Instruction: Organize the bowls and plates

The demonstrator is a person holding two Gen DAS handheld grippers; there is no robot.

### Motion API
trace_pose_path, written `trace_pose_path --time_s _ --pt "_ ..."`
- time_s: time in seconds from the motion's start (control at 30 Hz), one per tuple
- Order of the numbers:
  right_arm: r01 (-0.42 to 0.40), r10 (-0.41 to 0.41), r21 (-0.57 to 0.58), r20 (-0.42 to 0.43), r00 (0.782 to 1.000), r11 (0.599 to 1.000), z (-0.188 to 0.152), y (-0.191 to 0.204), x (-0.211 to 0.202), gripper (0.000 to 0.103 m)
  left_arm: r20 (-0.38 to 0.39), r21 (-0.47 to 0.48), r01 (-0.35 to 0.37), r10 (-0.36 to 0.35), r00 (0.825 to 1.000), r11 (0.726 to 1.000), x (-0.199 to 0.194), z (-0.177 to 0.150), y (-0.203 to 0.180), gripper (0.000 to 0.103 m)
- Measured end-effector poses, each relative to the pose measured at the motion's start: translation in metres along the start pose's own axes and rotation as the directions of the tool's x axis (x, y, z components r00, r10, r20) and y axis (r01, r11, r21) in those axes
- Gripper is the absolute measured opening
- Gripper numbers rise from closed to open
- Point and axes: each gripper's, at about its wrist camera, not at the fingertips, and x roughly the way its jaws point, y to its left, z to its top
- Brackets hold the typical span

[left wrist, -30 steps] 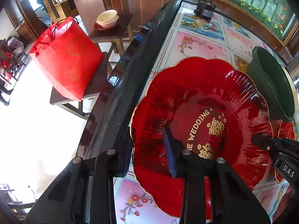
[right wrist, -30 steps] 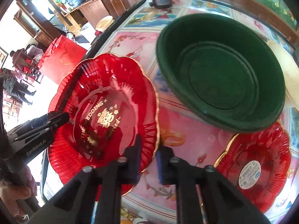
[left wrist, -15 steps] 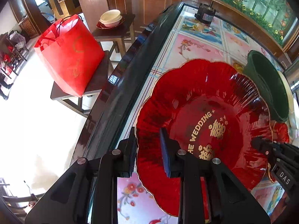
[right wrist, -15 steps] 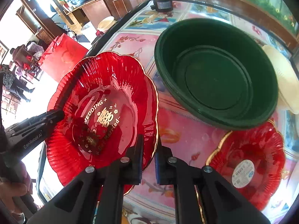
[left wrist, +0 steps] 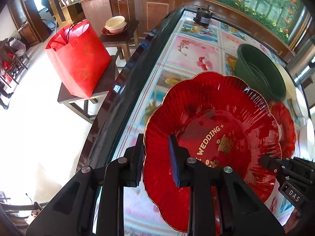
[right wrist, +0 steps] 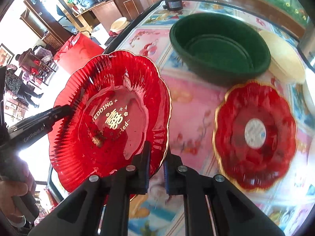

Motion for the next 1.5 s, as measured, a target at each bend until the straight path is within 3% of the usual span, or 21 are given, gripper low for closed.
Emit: trace_pose_path --time_s 0.23,0.53,0.93,1.2,1.23,1.3,1.37,1.5 --pt "-0.009 0.009 -0.006 -0.04 0.999 1.0 -0.022 0.008 0.002 0.01 -0.014 0.013 -0.015 0.015 1.0 1.0 -0.008 -0.039 0.006 0.023" --pt "0.004 -0.005 -0.004 -0.097 0.995 1.0 -0.03 0.012 0.022 0.011 -0.04 0.006 -0.015 0.016 0.999 1.0 0.007 -0.063 0.008 0.024" --pt "0.011 -0.011 -0.003 -0.098 0.995 1.0 -0.021 0.021 0.031 0.011 -0.032 0.011 -0.028 0.028 0.999 1.0 0.014 -0.066 0.01 0.024" --pt "-0.021 0.022 0.021 -0.083 0.996 1.0 -0.046 0.011 0.025 0.017 -0.022 -0.04 -0.016 0.015 1.0 0.999 0.013 -0.067 0.019 0.024" --pt "-0.026 0.028 0.024 -0.082 0.996 0.999 -0.046 0.009 0.024 0.017 -0.022 -0.055 -0.022 0.021 1.0 0.998 0.012 -0.067 0.021 0.025" --pt "-0.027 0.029 0.032 -0.076 0.997 0.999 -0.048 0.004 0.02 0.025 -0.012 -0.067 -0.034 0.034 0.999 0.997 0.009 -0.066 0.025 0.038" --pt "-0.029 0.031 0.038 -0.069 0.997 0.999 -0.051 0.0 0.016 0.028 0.018 -0.063 -0.055 0.056 0.998 0.997 0.0 -0.065 0.027 0.06" --pt "-0.046 0.049 0.072 -0.041 0.998 0.996 -0.054 -0.016 0.003 0.039 0.053 -0.035 -0.077 0.079 0.995 0.996 -0.022 -0.061 0.02 0.064"
